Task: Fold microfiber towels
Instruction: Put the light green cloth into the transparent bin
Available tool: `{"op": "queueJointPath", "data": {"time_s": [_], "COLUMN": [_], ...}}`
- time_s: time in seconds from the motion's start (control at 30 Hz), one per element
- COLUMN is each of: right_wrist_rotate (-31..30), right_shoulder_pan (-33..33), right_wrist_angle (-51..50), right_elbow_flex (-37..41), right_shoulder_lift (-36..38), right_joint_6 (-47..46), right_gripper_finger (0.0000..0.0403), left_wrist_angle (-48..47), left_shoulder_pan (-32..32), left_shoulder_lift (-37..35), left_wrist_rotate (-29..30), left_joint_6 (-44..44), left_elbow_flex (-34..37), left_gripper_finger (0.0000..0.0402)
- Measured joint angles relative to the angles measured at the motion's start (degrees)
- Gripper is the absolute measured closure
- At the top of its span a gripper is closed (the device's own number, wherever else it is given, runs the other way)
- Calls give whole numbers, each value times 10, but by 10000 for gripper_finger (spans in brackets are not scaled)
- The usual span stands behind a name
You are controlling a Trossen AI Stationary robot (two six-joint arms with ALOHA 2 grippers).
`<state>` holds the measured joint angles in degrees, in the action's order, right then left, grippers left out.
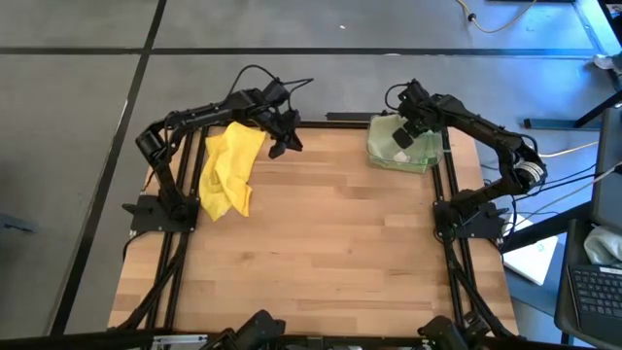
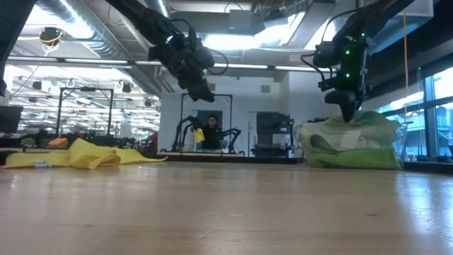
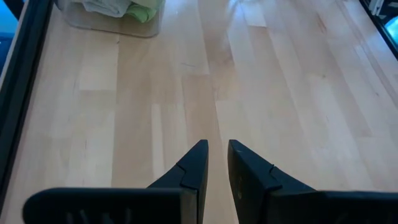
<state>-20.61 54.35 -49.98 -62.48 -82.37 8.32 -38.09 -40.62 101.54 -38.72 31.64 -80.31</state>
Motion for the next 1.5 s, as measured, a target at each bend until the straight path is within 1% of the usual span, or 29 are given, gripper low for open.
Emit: {"op": "queueJointPath", "data": {"time_s": [0.13, 0.37, 0.5, 0.57, 0.63, 0.7, 0.8, 0.83, 0.97, 1.2, 1.3, 1.4, 1.5], "right_wrist_rotate": [-6, -4, 6, 25, 31, 16, -14, -10, 45, 59, 83, 78, 79], "right_shoulder_pan": [0, -9, -14, -15, -15, -13, -5, -4, -4, -3, -5, -15, -23], "right_wrist_angle": [-2, -8, -18, -18, -14, 2, 58, 77, 115, 192, 221, 224, 213], "right_elbow_flex": [-4, -51, -78, -78, -69, -54, -22, -12, 30, 113, 138, 140, 125], "right_shoulder_lift": [3, 6, 6, 6, 5, -2, -11, -15, -33, -74, -87, -89, -83], "right_joint_6": [13, 13, -1, -6, -6, -5, -4, -7, -24, -50, -53, -50, -37], "right_gripper_finger": [269, 207, 192, 194, 202, 211, 227, 231, 245, 250, 250, 250, 250], "left_wrist_angle": [0, 0, 0, 0, 0, 0, 0, 0, -4, 0, 0, 1, 2], "left_shoulder_pan": [-1, -1, -1, -1, -1, -1, -1, -1, -1, -1, -1, -1, 0], "left_shoulder_lift": [0, 0, 0, 0, 0, 0, 0, 0, 0, 0, 0, 0, 0], "left_wrist_rotate": [0, 0, 0, 0, 0, 0, 0, 0, 0, 0, 0, 0, 0], "left_joint_6": [0, 0, 0, 0, 0, 0, 0, 0, 0, 0, 0, 0, 1], "left_elbow_flex": [0, 0, 0, 0, 0, 0, 0, 0, 0, 0, 0, 0, 0], "left_gripper_finger": [347, 347, 347, 347, 347, 347, 347, 347, 347, 347, 347, 347, 347]}}
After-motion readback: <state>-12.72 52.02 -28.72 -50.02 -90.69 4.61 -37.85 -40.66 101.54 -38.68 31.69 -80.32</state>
